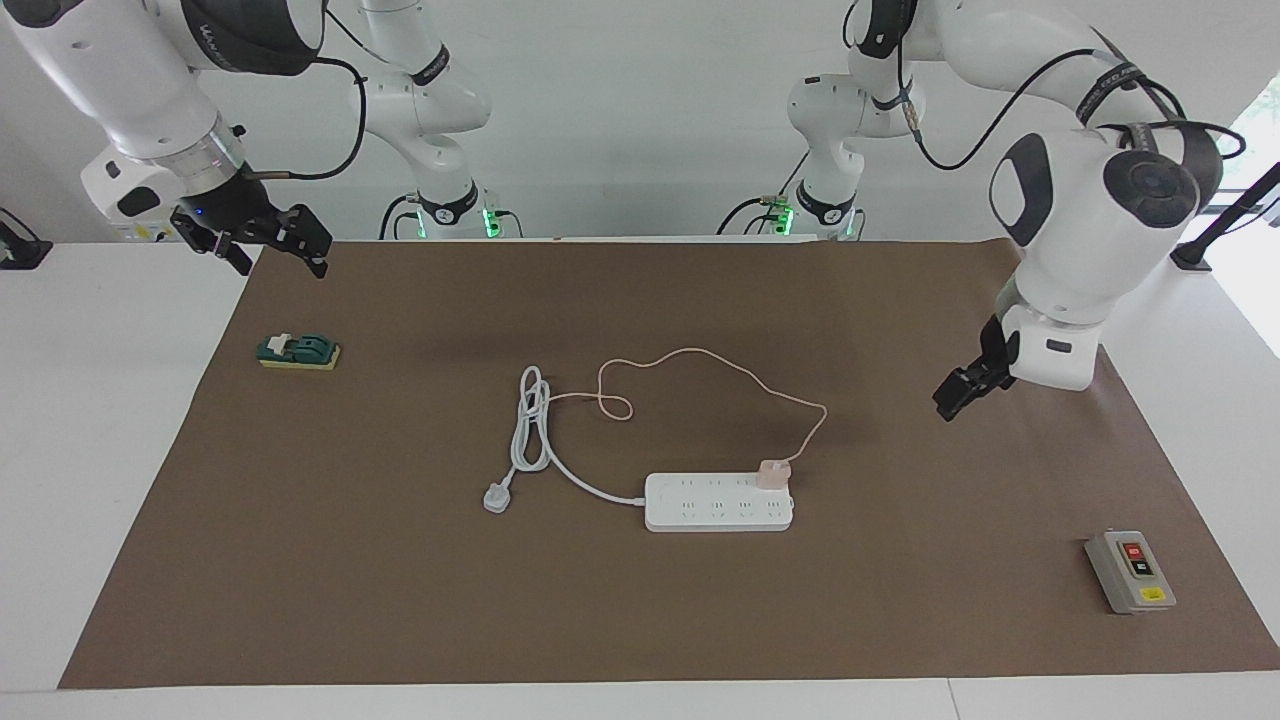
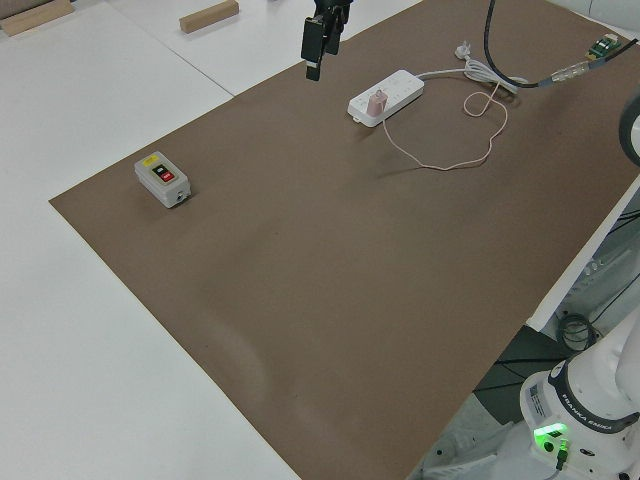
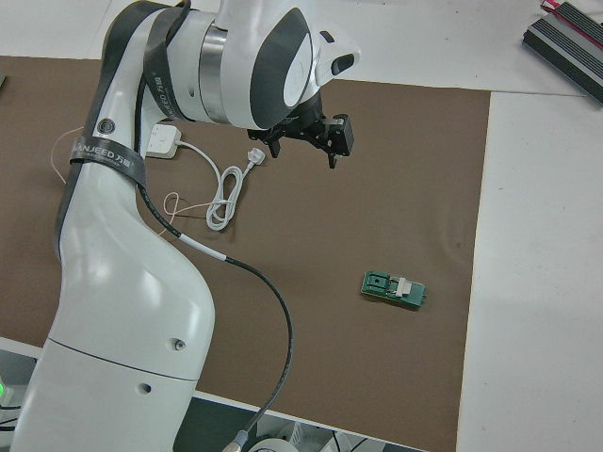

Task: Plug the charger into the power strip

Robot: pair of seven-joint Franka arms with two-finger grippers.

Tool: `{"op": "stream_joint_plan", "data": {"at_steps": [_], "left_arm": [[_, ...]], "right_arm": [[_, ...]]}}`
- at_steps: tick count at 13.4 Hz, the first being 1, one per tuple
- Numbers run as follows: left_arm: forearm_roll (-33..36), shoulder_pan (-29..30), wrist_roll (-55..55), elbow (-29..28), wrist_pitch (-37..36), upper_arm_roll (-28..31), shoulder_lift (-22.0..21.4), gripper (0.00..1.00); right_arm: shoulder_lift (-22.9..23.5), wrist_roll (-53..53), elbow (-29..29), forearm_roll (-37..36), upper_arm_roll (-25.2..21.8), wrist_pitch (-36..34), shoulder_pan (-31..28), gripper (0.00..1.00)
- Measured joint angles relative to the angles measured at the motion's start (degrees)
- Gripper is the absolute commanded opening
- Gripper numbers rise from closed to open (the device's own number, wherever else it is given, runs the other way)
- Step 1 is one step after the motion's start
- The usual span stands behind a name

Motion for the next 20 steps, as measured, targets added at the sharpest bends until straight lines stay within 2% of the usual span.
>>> {"op": "stream_joint_plan", "data": {"at_steps": [2,4,7,10,12,17,20], "left_arm": [[0.0,0.8,0.6,-0.2,-3.6,-0.1,-2.8,1.0],[0.0,3.0,0.7,-3.6,-3.1,-0.9,-6.1,1.0],[0.0,4.9,1.8,-10.0,1.2,-2.8,-10.1,1.0],[0.0,4.9,9.4,-15.8,10.9,-6.1,-12.0,1.0],[0.0,4.9,12.7,-18.1,11.9,-6.5,-13.5,1.0],[0.0,4.8,17.2,-20.7,8.1,-8.2,-16.5,1.0],[0.0,4.7,17.3,-20.6,2.7,-8.4,-17.2,1.0]], "right_arm": [[0.0,0.0,0.0,0.0,0.0,0.0,0.0,1.0],[0.0,0.0,0.0,0.0,0.0,0.0,0.0,1.0],[0.0,0.0,0.0,0.0,0.0,0.0,0.0,1.0],[0.0,0.0,0.0,0.0,0.0,0.0,0.0,1.0],[0.0,0.0,0.0,0.0,0.0,0.0,0.0,1.0],[0.0,0.0,0.0,0.0,0.0,0.0,0.0,1.0],[0.0,0.0,0.0,0.0,0.0,0.0,0.0,1.0]]}}
